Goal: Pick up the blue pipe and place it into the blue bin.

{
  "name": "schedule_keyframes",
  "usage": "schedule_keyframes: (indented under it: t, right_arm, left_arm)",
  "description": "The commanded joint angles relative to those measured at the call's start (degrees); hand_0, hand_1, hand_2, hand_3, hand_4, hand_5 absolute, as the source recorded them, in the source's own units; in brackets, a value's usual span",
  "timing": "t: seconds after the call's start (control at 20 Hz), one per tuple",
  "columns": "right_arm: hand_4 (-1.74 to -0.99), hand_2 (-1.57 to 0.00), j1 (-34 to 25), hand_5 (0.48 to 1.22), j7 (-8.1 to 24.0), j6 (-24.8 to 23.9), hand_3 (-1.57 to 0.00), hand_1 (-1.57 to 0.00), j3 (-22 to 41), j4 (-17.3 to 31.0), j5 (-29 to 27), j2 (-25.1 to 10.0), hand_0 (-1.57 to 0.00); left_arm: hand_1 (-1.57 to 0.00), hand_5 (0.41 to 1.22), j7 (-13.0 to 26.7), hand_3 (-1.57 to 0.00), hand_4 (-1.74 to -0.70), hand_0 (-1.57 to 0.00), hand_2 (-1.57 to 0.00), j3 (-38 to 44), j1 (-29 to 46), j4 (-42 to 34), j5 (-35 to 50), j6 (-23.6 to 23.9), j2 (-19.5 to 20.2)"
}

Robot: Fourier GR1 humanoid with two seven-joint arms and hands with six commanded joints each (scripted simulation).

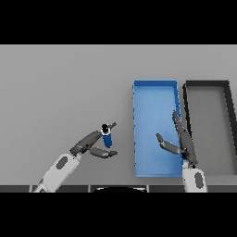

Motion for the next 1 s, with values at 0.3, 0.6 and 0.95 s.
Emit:
schedule_keyframes:
  t: [0.3, 0.6, 0.95]
  right_arm:
    - [-1.259, 0.0, -0.2, 0.602, -0.7, -0.4, 0.0, 0.0, 0.6, 0.4, 0.6, 1.0, 0.0]
    - [-1.258, 0.0, -1.1, 0.615, -0.4, -0.5, 0.0, 0.0, 0.5, 1.2, 0.5, 1.1, 0.0]
    - [-1.249, 0.0, -0.8, 0.629, -0.1, -0.4, 0.0, 0.0, -0.1, 1.2, 0.9, 0.1, 0.0]
  left_arm:
    - [-0.59, 0.828, -2.0, -0.72, -1.35, -0.44, -0.7, 2.8, -1.4, 4.8, 5.8, 0.1, -6.8]
    - [-1.31, 1.118, -4.8, -1.27, -1.63, -1.28, -1.34, 0.8, -0.4, 4.5, 2.5, 3.5, -8.6]
    - [-1.52, 1.199, -7.7, -1.43, -1.71, -1.51, -1.52, -0.1, -1.2, -2.4, 3.6, 4.0, -9.1]
